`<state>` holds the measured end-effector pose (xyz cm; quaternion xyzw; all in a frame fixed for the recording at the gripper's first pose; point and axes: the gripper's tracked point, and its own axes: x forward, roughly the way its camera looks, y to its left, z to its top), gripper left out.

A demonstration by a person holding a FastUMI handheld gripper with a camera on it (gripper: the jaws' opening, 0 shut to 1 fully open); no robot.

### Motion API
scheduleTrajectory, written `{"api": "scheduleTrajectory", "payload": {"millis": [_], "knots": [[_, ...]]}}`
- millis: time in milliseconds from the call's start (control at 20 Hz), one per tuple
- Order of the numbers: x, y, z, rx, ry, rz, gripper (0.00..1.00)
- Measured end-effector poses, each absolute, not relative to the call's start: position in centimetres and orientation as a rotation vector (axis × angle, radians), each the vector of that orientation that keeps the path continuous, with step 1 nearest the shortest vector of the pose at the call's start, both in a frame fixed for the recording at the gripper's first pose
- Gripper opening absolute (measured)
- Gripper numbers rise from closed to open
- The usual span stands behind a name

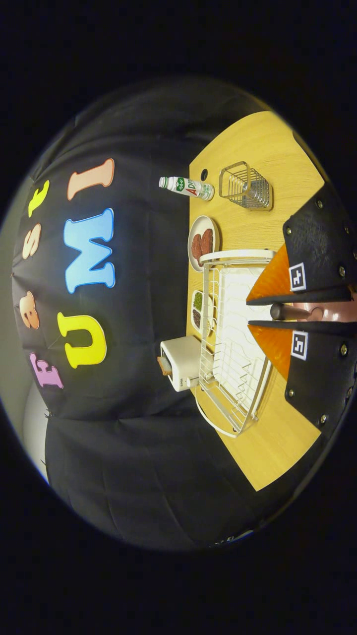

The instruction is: Take the plate from the dish rack, then take the spoon from the basket and place it into the plate.

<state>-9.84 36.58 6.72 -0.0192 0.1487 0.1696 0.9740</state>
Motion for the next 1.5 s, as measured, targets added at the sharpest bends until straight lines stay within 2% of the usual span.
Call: {"api": "scheduleTrajectory", "payload": {"millis": [600,1100,1150,1200,1350,1500], "knots": [[-12.5,30.3,9.5,-0.050,0.268,0.271,0.15],[-11.5,21.1,19.3,-0.059,0.095,0.130,0.16],[-11.4,20.5,20.2,-0.053,0.079,0.125,0.23],[-11.0,20.2,20.4,-0.051,0.071,0.134,0.37],[-10.3,17.8,21.1,-0.054,0.039,0.120,0.95],[-10.2,16.0,21.2,-0.038,0.026,0.090,0.95]]}}
